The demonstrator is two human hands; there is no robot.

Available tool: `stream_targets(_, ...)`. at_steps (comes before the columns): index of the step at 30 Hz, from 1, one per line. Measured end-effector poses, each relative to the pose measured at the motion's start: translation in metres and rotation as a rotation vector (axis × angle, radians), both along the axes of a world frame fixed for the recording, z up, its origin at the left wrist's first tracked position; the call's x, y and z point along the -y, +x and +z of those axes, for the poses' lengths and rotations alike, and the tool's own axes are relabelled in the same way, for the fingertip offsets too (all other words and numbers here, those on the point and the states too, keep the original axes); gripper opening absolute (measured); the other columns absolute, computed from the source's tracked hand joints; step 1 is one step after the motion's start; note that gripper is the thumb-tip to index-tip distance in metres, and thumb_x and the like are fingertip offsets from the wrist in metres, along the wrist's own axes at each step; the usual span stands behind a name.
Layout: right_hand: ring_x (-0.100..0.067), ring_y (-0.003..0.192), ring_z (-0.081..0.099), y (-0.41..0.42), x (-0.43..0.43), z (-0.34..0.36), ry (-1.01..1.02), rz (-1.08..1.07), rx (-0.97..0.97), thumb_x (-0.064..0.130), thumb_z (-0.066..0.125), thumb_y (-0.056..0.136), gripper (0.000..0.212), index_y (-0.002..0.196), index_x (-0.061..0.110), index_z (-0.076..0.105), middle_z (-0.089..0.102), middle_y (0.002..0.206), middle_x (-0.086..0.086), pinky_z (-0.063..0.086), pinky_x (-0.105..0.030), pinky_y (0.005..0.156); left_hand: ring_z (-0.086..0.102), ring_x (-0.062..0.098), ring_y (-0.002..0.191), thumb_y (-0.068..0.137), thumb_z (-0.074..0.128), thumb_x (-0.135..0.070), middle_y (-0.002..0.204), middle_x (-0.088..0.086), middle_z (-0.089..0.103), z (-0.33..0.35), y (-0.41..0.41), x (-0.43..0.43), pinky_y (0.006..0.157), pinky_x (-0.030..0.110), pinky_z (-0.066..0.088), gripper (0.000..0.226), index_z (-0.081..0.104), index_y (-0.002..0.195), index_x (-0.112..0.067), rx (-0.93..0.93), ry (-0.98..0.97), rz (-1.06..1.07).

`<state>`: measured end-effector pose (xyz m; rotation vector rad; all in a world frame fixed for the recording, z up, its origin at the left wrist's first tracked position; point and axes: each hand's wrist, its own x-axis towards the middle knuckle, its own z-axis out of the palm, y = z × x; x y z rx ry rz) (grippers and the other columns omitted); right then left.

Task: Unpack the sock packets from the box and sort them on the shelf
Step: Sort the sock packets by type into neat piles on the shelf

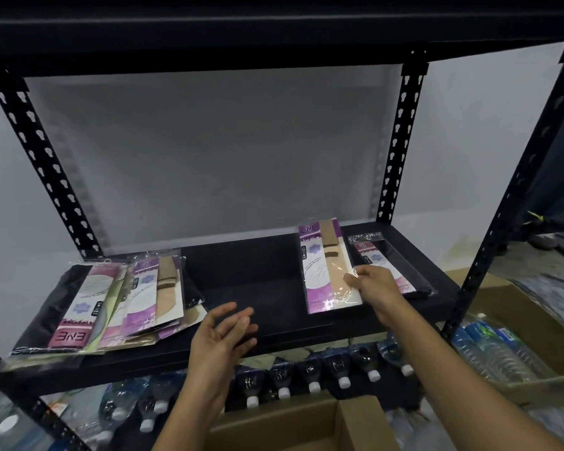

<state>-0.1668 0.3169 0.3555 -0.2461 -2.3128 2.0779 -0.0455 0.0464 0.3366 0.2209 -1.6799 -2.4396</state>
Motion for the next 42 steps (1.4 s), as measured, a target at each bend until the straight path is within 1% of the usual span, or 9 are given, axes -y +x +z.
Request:
stream_targets(10,-0.028,0.106,0.06,-0.029,-0.004,-0.019,0.158,-0.048,0.074,0.007,0.068,0.085,0.02,0.104,0.002,0.064,0.065,0.112,-0.014,0.047,-0.042,0.101,0.072,0.026,0.092,0.084,0.067,-0.008,0.106,0.007,0.075,-0.007,-0.013,-0.001,0.074,0.035,0.057,0.033,0.058,0.116,-0.013,0.01,-0.063,0.004)
stream_targets(13,-0.024,0.089,0.059,-0.032,-0.004,-0.024,0.277,-0.059,0.075,0.008,0.069,0.084,0.008,0.089,0.002,0.065,0.067,0.097,-0.014,0.049,-0.036,0.087,0.073,0.025,0.091,0.083,0.068,-0.009,0.105,0.006,0.075,-0.012,-0.012,0.0,0.071,0.033,0.058,0.033,0.059,0.115,-0.012,0.01,-0.068,0.009)
stream_targets(16,-0.03,0.084,0.062,-0.034,-0.003,-0.025,0.428,-0.08,0.064,0.011,0.069,0.083,0.02,0.092,-0.007,0.066,0.066,0.086,-0.018,0.05,-0.034,0.077,0.073,0.025,0.091,0.085,0.066,-0.007,0.104,0.006,0.075,-0.014,-0.012,0.001,0.072,0.033,0.057,0.03,0.059,0.114,-0.012,0.015,-0.065,0.019)
stream_targets(19,-0.029,0.072,0.059,-0.033,0.0,-0.023,0.567,-0.067,0.058,0.013,0.069,0.083,0.019,0.071,-0.001,0.062,0.059,0.068,-0.011,0.048,-0.032,0.068,0.073,0.025,0.089,0.087,0.065,-0.006,0.104,0.006,0.076,-0.013,-0.011,0.002,0.07,0.032,0.057,0.028,0.059,0.114,-0.013,0.014,-0.066,0.029)
stream_targets(25,-0.033,0.104,0.059,-0.03,0.002,-0.029,0.762,-0.076,-0.02,0.014,0.071,0.081,0.037,0.114,-0.001,0.064,0.061,0.115,-0.019,0.051,-0.037,0.087,0.073,0.023,0.087,0.089,0.064,-0.009,0.103,0.005,0.076,-0.01,-0.006,0.01,0.067,0.031,0.058,0.024,0.06,0.112,-0.014,0.003,-0.092,0.054)
stream_targets(27,-0.033,0.106,0.058,-0.024,0.01,-0.025,0.752,-0.094,-0.097,0.012,0.07,0.082,0.037,0.117,0.002,0.064,0.058,0.119,-0.019,0.051,-0.039,0.091,0.073,0.023,0.087,0.088,0.065,-0.01,0.102,0.005,0.076,-0.006,-0.001,0.018,0.067,0.03,0.058,0.025,0.06,0.112,-0.015,-0.002,-0.103,0.076)
stream_targets(33,-0.012,0.077,0.058,0.012,0.077,-0.01,0.499,-0.021,-0.241,0.016,0.069,0.084,0.018,0.101,0.012,0.067,0.062,0.093,-0.002,0.039,-0.014,0.062,0.073,0.02,0.086,0.083,0.074,-0.019,0.098,0.005,0.076,0.013,0.018,0.061,0.067,0.03,0.057,0.025,0.065,0.106,-0.021,-0.009,-0.135,0.254)
stream_targets(37,-0.009,0.072,0.057,0.032,0.137,-0.001,0.352,0.105,-0.269,0.017,0.069,0.085,0.014,0.098,0.012,0.068,0.064,0.086,-0.002,0.043,-0.018,0.068,0.071,0.021,0.093,0.088,0.07,-0.021,0.104,0.004,0.072,0.025,0.033,0.098,0.07,0.032,0.057,0.021,0.064,0.108,-0.024,-0.024,-0.234,0.37)
stream_targets(42,-0.002,0.069,0.056,0.048,0.204,0.006,0.312,0.222,-0.349,0.021,0.069,0.084,0.012,0.096,0.018,0.069,0.065,0.085,0.001,0.038,-0.006,0.059,0.068,0.018,0.096,0.091,0.067,-0.02,0.108,0.002,0.068,0.033,0.05,0.134,0.073,0.032,0.057,0.024,0.062,0.114,-0.022,-0.014,-0.301,0.468)
